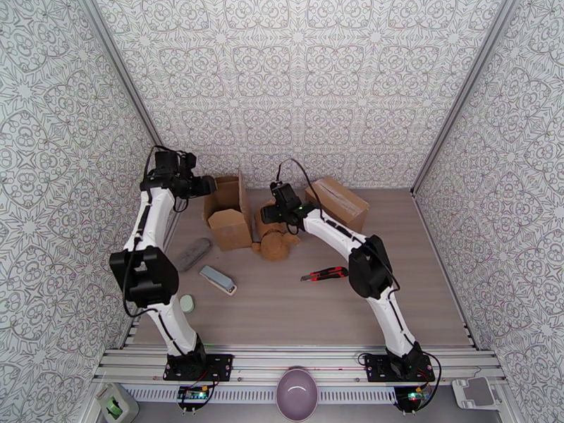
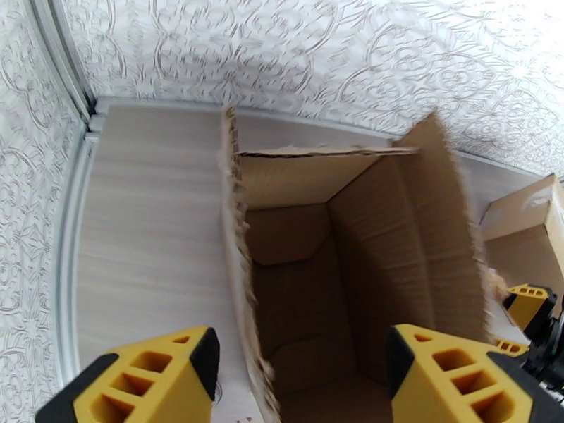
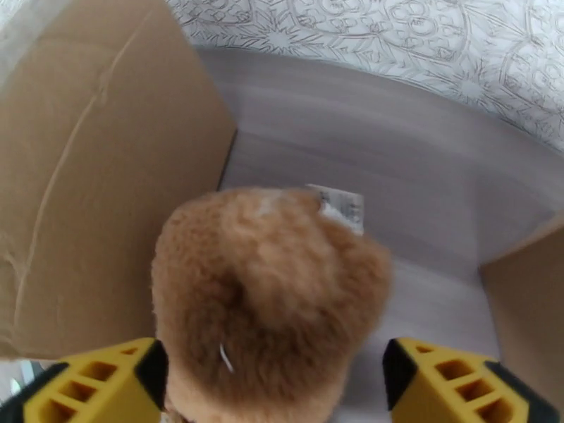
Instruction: Unpack the express box
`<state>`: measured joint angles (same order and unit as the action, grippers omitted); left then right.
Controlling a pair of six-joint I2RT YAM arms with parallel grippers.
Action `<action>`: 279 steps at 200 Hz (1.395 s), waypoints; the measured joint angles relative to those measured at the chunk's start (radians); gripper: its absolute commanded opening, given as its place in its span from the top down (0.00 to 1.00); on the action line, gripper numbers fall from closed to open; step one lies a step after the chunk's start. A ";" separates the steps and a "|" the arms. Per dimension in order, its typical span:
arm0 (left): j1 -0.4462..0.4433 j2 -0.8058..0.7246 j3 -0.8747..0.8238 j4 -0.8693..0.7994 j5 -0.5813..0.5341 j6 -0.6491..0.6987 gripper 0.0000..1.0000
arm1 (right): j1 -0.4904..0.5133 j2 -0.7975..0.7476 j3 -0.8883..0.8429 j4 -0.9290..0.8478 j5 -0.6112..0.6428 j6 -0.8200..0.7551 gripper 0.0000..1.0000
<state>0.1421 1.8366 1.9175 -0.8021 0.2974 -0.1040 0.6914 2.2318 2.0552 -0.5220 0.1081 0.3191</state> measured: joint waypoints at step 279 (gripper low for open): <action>-0.709 0.294 0.021 0.336 0.050 -0.395 0.15 | -0.583 -0.088 -0.055 -0.291 -0.511 -0.245 0.17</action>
<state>-0.5671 2.1307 1.9388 -0.4656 0.3473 -0.4988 0.1085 2.1437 1.9999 -0.8127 -0.4030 0.0738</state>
